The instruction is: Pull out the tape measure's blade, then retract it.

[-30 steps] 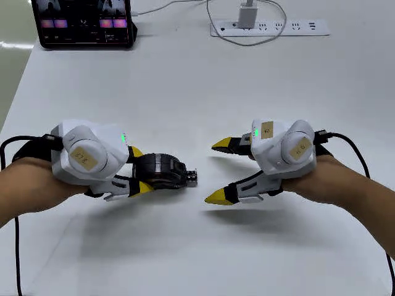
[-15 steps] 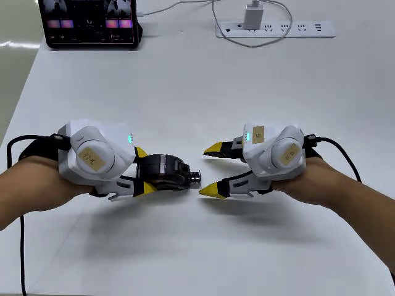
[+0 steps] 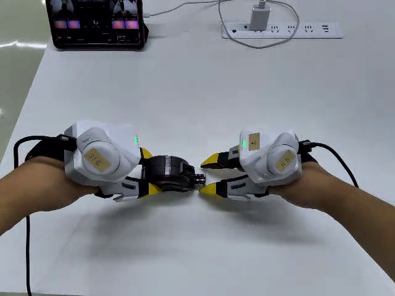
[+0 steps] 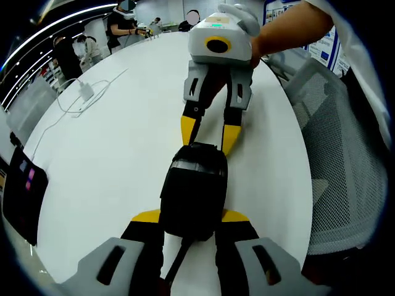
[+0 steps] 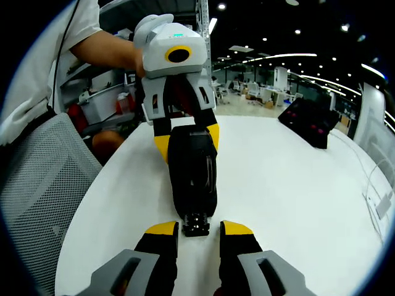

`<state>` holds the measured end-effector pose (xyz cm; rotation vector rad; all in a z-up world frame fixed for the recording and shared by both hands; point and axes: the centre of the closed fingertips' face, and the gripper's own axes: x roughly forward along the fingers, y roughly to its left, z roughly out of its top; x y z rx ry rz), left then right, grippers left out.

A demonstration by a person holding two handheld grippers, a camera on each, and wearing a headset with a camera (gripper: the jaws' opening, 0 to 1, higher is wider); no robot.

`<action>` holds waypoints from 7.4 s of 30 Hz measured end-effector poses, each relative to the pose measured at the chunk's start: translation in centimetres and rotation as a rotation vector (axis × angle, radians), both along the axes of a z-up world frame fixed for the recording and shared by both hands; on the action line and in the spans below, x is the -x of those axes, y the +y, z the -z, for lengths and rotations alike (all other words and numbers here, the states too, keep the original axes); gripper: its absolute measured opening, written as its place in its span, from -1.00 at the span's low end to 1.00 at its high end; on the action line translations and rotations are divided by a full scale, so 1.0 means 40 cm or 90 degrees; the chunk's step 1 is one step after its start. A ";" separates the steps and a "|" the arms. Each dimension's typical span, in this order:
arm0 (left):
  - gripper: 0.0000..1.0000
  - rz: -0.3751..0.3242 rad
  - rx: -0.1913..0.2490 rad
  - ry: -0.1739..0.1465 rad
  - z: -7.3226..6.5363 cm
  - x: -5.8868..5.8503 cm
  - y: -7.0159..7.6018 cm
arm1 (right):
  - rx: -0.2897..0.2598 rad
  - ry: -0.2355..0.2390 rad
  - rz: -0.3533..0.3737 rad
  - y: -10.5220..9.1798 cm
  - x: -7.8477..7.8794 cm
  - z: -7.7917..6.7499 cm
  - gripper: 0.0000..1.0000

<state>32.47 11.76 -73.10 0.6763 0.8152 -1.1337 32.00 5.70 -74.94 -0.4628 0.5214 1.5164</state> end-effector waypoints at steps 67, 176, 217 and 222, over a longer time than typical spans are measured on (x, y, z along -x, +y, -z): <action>-0.49 0.017 0.008 -0.001 -0.003 0.005 0.000 | 0.016 -0.024 -0.014 -0.054 0.006 0.006 -0.80; -0.48 0.003 0.008 0.002 -0.005 0.005 -0.003 | 0.114 -0.035 0.005 -0.369 0.000 0.000 -0.82; -0.48 0.003 0.004 0.001 -0.004 0.004 -0.003 | 0.164 -0.024 0.007 -0.491 0.006 -0.001 -0.82; -0.48 0.004 0.003 0.003 -0.003 0.004 -0.004 | 0.172 -0.023 0.008 -0.507 0.008 -0.002 -0.82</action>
